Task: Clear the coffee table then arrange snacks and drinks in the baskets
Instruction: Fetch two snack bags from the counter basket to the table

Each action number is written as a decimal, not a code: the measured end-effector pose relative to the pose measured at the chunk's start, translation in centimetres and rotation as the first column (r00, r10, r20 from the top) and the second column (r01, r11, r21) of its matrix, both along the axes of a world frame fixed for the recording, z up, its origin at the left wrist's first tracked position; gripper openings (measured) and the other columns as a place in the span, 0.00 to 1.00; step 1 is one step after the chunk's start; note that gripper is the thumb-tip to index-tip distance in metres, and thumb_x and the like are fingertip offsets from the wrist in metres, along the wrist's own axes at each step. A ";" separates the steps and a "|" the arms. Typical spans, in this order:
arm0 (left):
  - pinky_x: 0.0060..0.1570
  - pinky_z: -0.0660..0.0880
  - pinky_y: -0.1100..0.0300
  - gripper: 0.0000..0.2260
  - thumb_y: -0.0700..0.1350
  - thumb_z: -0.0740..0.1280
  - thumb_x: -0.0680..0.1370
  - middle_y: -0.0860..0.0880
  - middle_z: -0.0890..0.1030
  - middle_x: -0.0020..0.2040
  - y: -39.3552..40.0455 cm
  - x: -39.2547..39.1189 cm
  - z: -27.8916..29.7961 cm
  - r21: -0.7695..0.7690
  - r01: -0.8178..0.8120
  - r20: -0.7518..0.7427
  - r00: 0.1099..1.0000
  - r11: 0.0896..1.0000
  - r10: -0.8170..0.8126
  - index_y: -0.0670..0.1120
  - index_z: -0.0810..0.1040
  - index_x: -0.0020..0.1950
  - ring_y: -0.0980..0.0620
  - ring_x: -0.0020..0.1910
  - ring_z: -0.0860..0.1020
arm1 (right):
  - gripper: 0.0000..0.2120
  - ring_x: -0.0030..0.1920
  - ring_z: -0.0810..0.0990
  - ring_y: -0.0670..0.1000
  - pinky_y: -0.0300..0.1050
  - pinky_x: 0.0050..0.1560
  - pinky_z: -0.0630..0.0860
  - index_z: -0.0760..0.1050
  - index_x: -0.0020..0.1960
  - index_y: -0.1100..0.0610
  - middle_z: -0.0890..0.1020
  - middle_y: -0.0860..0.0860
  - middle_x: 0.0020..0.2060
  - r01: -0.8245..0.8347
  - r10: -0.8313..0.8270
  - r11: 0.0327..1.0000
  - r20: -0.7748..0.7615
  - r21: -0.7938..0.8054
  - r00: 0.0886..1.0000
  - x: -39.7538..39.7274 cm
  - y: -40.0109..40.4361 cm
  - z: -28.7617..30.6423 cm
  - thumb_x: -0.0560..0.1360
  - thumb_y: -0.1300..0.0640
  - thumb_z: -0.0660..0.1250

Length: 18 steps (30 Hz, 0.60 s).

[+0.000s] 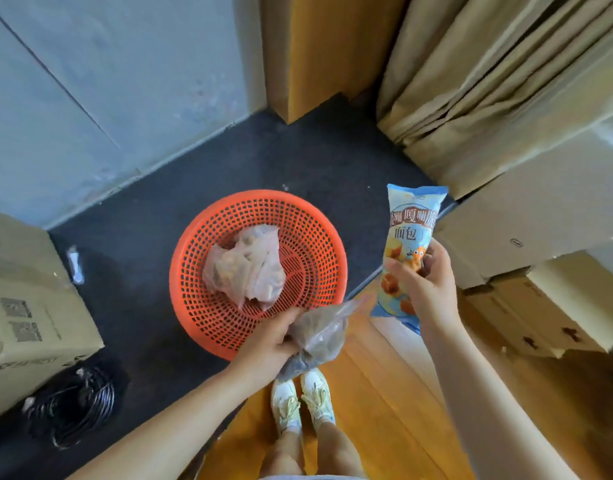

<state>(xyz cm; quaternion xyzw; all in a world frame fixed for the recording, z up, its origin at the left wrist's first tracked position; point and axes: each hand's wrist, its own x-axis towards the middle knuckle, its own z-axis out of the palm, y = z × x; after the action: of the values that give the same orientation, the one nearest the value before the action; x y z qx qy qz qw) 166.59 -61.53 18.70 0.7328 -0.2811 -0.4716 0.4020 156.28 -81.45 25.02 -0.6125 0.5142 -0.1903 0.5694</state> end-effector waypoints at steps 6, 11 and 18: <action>0.44 0.75 0.69 0.18 0.29 0.66 0.72 0.59 0.84 0.45 -3.1 -2.9 4.6 -0.074 -0.008 -0.284 0.959 0.997 -0.014 0.48 0.74 0.55 0.60 0.48 0.81 | 0.20 0.46 0.81 0.53 0.49 0.44 0.79 0.70 0.61 0.52 0.81 0.54 0.49 0.261 -0.278 0.957 0.143 0.128 0.950 -10.4 2.3 4.8 0.71 0.64 0.69; 0.42 0.78 0.64 0.18 0.28 0.67 0.67 0.51 0.86 0.41 -7.2 -8.6 7.9 -0.126 0.060 -0.472 0.874 0.990 -0.113 0.45 0.77 0.53 0.56 0.42 0.83 | 0.17 0.44 0.83 0.53 0.48 0.43 0.80 0.73 0.53 0.45 0.83 0.52 0.46 0.434 -0.465 0.882 0.194 0.182 0.864 -20.2 5.7 6.4 0.71 0.63 0.69; 0.45 0.80 0.57 0.17 0.39 0.63 0.70 0.46 0.85 0.49 -10.4 -20.6 11.4 -0.148 0.336 -0.629 0.694 0.930 -0.350 0.42 0.75 0.58 0.49 0.46 0.83 | 0.28 0.51 0.82 0.60 0.58 0.51 0.79 0.67 0.64 0.52 0.81 0.59 0.52 0.702 -0.749 0.662 0.258 0.263 0.610 -33.1 13.8 7.1 0.66 0.60 0.71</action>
<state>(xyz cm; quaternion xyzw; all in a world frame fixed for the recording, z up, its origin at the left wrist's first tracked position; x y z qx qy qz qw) 145.97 -71.94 30.10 0.4556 -0.2622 -0.7578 0.3866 123.14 -67.67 32.13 -0.2677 0.6217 -0.4734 0.5637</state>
